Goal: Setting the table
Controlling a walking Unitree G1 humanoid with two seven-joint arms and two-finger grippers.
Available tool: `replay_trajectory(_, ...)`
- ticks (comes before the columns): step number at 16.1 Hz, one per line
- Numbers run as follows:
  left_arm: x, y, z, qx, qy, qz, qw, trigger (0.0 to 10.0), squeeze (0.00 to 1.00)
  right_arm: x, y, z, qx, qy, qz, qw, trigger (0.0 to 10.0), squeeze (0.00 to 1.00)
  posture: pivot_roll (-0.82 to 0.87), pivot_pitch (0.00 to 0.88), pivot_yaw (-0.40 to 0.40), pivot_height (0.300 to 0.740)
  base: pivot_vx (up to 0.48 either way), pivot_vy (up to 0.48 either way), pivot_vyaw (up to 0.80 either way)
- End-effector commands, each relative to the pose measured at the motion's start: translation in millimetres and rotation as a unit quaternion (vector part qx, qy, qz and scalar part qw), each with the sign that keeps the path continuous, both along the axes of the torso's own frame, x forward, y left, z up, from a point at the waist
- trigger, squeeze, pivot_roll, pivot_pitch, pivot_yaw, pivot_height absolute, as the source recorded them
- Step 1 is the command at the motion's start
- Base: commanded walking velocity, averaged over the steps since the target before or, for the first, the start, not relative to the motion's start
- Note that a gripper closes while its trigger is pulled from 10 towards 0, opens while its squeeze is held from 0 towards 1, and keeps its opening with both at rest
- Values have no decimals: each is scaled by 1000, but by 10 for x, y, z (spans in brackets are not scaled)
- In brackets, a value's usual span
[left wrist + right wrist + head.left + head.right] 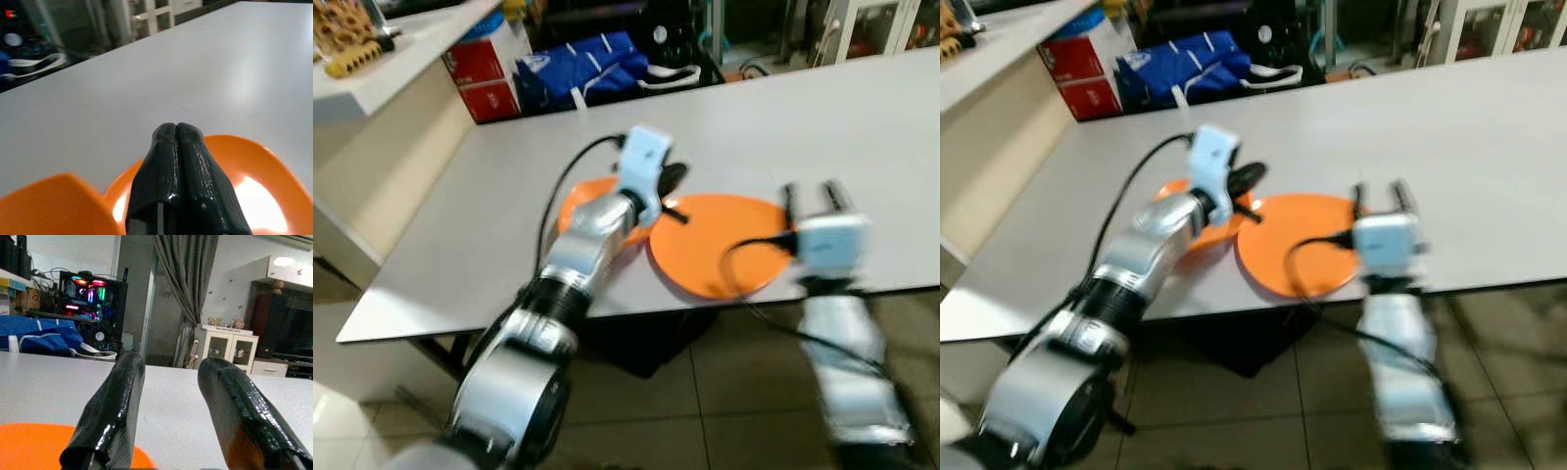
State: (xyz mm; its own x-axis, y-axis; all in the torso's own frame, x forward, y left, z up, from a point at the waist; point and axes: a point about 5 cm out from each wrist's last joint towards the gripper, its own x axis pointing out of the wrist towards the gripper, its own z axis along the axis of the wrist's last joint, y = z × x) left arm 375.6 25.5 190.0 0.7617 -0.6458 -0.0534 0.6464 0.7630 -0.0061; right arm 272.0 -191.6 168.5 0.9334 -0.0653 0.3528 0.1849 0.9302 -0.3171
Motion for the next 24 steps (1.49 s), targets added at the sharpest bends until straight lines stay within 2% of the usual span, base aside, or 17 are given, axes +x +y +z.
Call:
replay_trajectory(1,53,55,-48,-1,24,4,1000,10000,0,-63,-89,66,11,25,30,999,10000,0,-365,0,245,740,0,0,0)
replay_trajectory(2,74,-12,-59,1,40,-13,999,10000,0,-193,-379,184,-7,59,51,997,10000,0,-421,0,255,740,0,0,0)
replay_trajectory(4,81,-109,-55,-8,64,-31,997,10000,0,-297,-594,316,-6,90,76,993,10000,0,-477,13,258,740,0,0,0)
replay_trajectory(5,82,-135,-55,-9,71,-34,997,10000,0,-319,-631,323,24,117,99,988,10000,0,-477,13,258,740,0,0,0)
replay_trajectory(6,82,-164,-63,-12,85,-39,996,10000,0,-350,-645,381,17,128,114,985,10000,0,-494,15,256,740,0,0,0)
replay_trajectory(7,78,-195,-63,-19,94,-40,995,10000,0,-377,-637,411,19,148,142,979,10000,0,-515,16,252,740,0,0,0)
replay_trajectory(8,75,-237,-59,-29,103,-40,993,10000,0,-393,-608,431,30,185,184,965,10000,0,-518,16,242,740,0,0,0)
replay_trajectory(9,72,-267,-51,-35,109,-40,993,10000,0,-418,-491,442,36,215,242,946,10000,0,-521,19,238,740,0,0,0)
replay_trajectory(10,69,-275,-50,-34,109,-42,993,10000,0,-422,-451,449,34,220,256,941,10000,0,-517,19,231,740,0,0,0)
replay_trajectory(11,74,-274,-55,-27,109,-39,993,10000,0,-419,-368,474,45,234,293,926,10000,0,-514,18,227,740,0,0,0)
replay_trajectory(13,111,-205,-23,-10,87,-25,996,10000,0,-374,-263,505,65,243,329,910,10000,0,-486,19,212,740,0,0,0)
replay_trajectory(16,154,-63,-29,-5,64,4,998,10000,0,-310,-246,414,64,259,332,905,10000,0,-460,21,200,740,0,0,0)
replay_trajectory(18,184,175,-62,7,38,43,998,10000,0,-266,-142,289,66,275,333,899,10000,0,-421,24,191,740,0,0,0)
replay_trajectory(19,177,241,-69,16,25,53,998,10000,0,-249,-125,251,71,278,333,898,10000,0,-391,24,182,740,0,0,0)
replay_trajectory(22,112,263,-156,9,67,49,997,10000,0,-159,-83,205,75,279,336,897,10000,0,-355,25,164,740,0,0,0)
replay_trajectory(24,80,237,-187,-2,86,55,995,10000,0,-55,-62,206,72,264,331,903,10000,0,-329,26,153,740,0,0,0)
